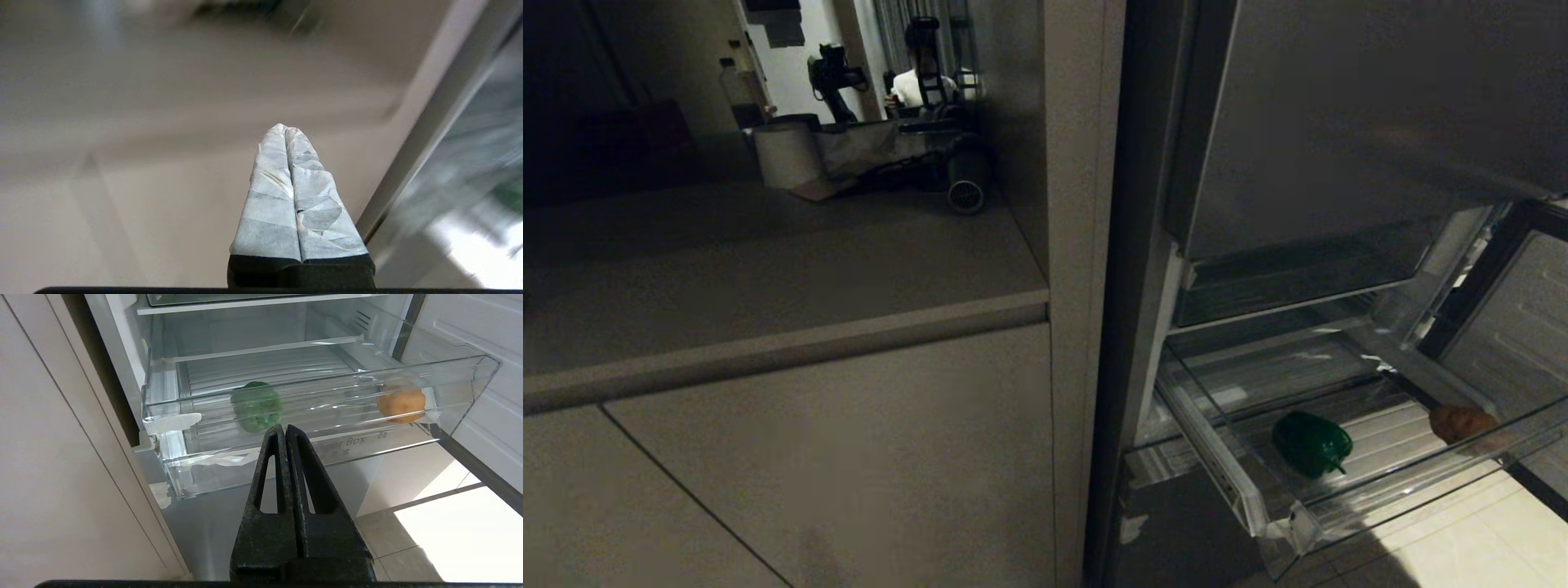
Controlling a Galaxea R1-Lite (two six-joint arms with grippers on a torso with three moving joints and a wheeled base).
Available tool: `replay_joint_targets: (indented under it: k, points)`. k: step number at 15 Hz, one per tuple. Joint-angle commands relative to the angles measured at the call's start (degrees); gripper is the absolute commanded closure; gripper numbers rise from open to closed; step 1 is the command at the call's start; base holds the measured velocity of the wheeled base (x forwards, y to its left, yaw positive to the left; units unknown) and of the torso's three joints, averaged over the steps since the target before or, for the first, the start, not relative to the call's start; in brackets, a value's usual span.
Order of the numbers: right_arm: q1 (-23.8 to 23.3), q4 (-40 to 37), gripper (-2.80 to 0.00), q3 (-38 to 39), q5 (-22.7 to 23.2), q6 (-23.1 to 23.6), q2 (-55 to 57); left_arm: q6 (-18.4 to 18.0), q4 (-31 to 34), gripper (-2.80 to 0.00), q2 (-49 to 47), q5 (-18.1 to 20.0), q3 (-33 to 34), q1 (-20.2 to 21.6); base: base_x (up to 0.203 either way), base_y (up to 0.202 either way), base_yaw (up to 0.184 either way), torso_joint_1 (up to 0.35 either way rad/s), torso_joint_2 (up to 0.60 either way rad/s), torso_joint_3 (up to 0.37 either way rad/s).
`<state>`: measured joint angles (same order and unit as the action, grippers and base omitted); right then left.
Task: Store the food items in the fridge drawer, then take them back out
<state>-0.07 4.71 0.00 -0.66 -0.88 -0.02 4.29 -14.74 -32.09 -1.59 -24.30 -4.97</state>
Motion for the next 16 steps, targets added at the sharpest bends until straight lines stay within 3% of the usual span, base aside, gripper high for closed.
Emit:
replay_joint_targets:
  k: [1,3,4,5,8,12,16]
  points:
    - [-0.01,0.04,0.0,1.76,0.04,0.0,0.02,-0.97,17.57,0.0,17.49,-1.3,6.18,3.9,0.0,0.0,0.0,0.0,0.0,0.0]
    - [-0.01,0.04,0.0,1.76,-0.04,0.0,0.02,-4.39,21.9,0.0,21.35,-1.7,16.6,4.8,0.0,0.0,0.0,0.0,0.0,0.0]
    - [0.06,0.05,0.0,1.76,0.01,0.05,0.02,-5.94,23.02,0.0,22.55,0.75,19.61,4.86,0.0,0.0,0.0,0.0,0.0,0.0]
    - [-0.01,0.13,0.0,1.76,0.04,0.0,0.02,-7.38,23.87,0.0,24.55,2.79,20.51,4.77,0.0,0.0,0.0,0.0,0.0,0.0]
    - [-0.01,0.13,0.0,1.76,0.04,0.0,0.02,-10.73,23.73,0.0,32.24,4.19,20.75,4.64,0.0,0.0,0.0,0.0,0.0,0.0]
    - [-0.01,0.13,0.0,1.76,0.02,0.0,0.02,-4.49,23.24,0.0,32.0,1.08,20.94,4.62,0.0,0.0,0.0,0.0,0.0,0.0]
    - [-0.01,0.13,0.0,1.76,0.04,0.0,0.02,-3.94,23.18,0.0,32.0,0.98,20.96,4.62,0.0,0.0,0.0,0.0,0.0,0.0]
